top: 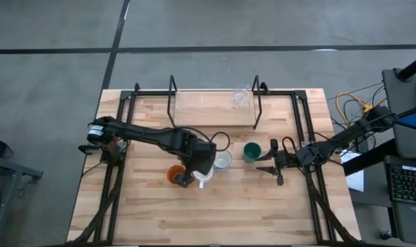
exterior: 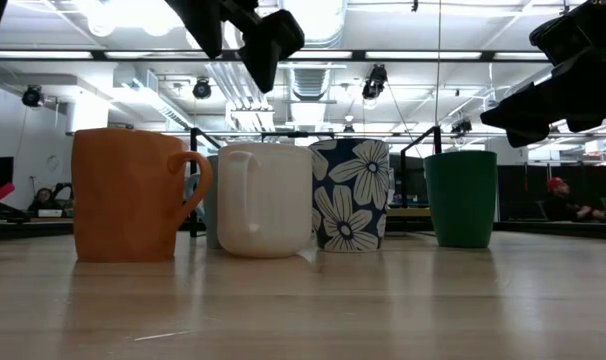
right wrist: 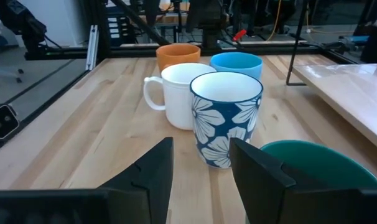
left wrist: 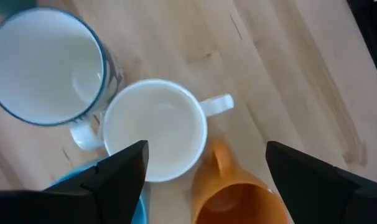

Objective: Stack small to large cups/mugs on shelf
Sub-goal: Put the white mug on the shelf

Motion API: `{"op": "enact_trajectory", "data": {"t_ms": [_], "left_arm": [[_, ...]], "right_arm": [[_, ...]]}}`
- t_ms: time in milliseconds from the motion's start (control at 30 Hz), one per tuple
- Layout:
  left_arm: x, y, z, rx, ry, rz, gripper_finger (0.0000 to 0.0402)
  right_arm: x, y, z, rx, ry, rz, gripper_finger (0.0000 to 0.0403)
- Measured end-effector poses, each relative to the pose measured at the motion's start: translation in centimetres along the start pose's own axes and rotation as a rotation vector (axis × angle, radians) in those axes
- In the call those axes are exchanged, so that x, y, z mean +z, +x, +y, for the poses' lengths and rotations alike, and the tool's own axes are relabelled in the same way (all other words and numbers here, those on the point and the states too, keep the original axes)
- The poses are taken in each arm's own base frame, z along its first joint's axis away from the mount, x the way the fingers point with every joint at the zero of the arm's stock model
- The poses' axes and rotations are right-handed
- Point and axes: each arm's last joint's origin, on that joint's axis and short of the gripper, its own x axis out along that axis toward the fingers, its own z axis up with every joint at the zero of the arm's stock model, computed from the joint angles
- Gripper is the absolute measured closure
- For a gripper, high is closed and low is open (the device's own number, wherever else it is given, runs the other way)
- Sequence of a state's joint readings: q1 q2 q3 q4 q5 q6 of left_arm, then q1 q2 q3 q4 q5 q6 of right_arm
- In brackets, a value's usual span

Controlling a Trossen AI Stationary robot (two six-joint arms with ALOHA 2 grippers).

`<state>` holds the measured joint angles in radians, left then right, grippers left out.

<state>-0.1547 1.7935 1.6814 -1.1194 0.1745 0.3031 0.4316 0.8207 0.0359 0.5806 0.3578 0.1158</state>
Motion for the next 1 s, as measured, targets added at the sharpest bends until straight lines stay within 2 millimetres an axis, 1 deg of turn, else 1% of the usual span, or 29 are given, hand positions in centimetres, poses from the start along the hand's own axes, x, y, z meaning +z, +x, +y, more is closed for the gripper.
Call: {"op": "enact_trajectory", "data": {"t_ms": [100, 233, 367, 467, 700, 933, 1000], "left_arm": [[0.0, 0.2, -0.1, -0.004, 0.002, 0.01, 0.0091], [0.1, 1.5, 0.0, -0.016, 0.017, 0.045, 0.0096], [0.1, 2.8, 0.2, -0.021, 0.019, 0.098, 0.012], [0.1, 3.4, 0.3, -0.014, 0.017, 0.118, 0.0142], [0.2, 3.6, 0.4, -0.015, 0.037, 0.117, 0.018], [0.3, 3.6, 0.5, 0.019, 0.077, 0.111, 0.0185], [0.3, 3.9, 0.5, 0.016, 0.079, 0.116, 0.0185]], "right_arm": [[0.0, 0.0, 0.0, 0.0, 0.0, 0.0, 0.0252], [0.0, 0.0, 0.0, 0.003, 0.0, 0.0, 0.0252], [0.0, 0.0, 0.1, 0.026, 0.001, -0.002, 0.0252], [0.1, 0.0, 0.1, 0.048, -0.001, -0.003, 0.0252], [0.2, 0.0, 0.2, 0.05, -0.002, -0.021, 0.0252], [0.2, 0.0, 0.2, 0.05, -0.004, -0.02, 0.0252], [0.2, 0.0, 0.2, 0.051, -0.006, -0.019, 0.0252]]}}
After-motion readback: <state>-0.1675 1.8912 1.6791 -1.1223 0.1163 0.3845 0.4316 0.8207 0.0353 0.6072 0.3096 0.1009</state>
